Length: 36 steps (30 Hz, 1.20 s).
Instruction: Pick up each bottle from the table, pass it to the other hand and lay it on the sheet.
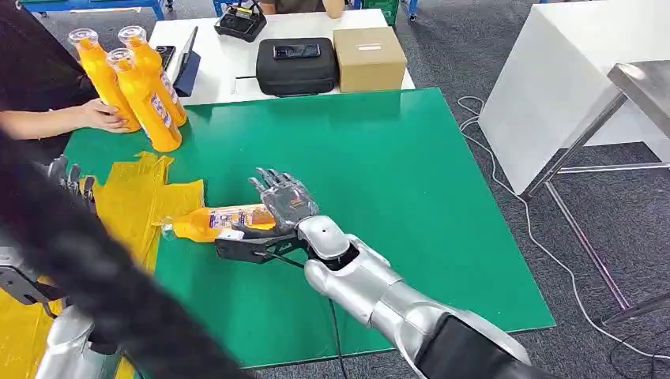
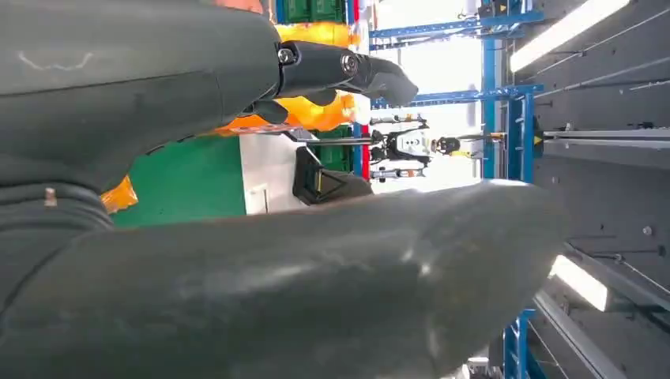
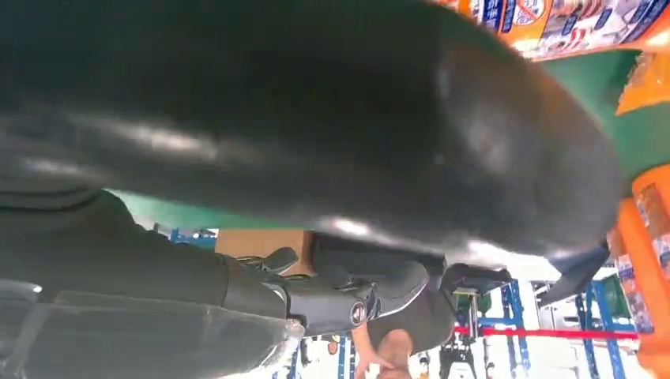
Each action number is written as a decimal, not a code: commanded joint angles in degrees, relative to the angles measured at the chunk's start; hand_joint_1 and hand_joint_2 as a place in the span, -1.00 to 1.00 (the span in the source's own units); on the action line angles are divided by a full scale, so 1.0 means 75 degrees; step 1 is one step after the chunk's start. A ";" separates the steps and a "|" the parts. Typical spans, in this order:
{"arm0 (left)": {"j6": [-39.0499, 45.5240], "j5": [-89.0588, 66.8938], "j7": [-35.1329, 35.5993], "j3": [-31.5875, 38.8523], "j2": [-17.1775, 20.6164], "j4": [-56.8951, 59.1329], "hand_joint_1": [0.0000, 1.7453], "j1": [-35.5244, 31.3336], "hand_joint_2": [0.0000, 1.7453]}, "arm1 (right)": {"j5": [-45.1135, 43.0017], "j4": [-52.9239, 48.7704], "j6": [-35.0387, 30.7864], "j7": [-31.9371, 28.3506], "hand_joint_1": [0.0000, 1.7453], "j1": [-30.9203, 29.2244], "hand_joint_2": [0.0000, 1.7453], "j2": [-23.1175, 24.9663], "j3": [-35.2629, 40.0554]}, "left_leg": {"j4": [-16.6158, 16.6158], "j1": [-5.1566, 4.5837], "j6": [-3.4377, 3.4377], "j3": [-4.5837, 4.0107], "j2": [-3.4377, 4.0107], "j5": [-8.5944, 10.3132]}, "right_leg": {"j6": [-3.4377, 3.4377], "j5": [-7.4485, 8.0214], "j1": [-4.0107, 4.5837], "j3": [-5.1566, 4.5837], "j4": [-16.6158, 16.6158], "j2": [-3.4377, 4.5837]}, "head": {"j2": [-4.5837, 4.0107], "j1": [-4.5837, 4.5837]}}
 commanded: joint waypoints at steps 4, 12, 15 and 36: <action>-0.0036 0.0023 0.0125 0.0052 -0.0159 0.0262 -1.00 -0.0385 -1.00 | -0.0060 0.1340 -0.0074 -0.0017 -1.00 -0.0652 -1.00 0.0327 0.0267 | 0.0003 0.0005 -0.0007 -0.0003 -0.0011 0.0001 | 0.0000 -0.0002 0.0005 0.0004 0.0000 -0.0019 | 0.0000 0.0000; -0.0025 0.0025 0.0146 0.0042 -0.0138 0.0290 -1.00 -0.0449 -1.00 | -0.0043 0.1218 -0.0101 -0.0070 -1.00 -0.0597 -1.00 0.0298 0.0258 | 0.0002 0.0001 -0.0005 -0.0005 -0.0006 0.0001 | 0.0000 -0.0001 0.0001 -0.0003 0.0001 -0.0010 | 0.0000 0.0000; -0.0002 0.0038 0.0166 0.0089 -0.0051 0.0220 -1.00 -0.0264 -1.00 | -0.0083 0.0778 -0.0213 -0.0215 -1.00 -0.0391 -1.00 0.0102 0.0224 | 0.0000 0.0001 -0.0005 -0.0003 -0.0010 0.0002 | 0.0000 -0.0002 0.0002 0.0000 -0.0001 -0.0015 | 0.0000 0.0000; -0.0049 0.0061 0.0134 0.0236 0.0002 -0.0141 -1.00 -0.0004 -1.00 | -0.0118 -0.0738 -0.0333 -0.0234 -1.00 0.0104 -1.00 -0.0623 0.0128 | 0.0002 0.0008 -0.0009 0.0002 -0.0013 -0.0004 | 0.0001 -0.0006 0.0009 0.0012 -0.0007 -0.0023 | 0.0000 0.0000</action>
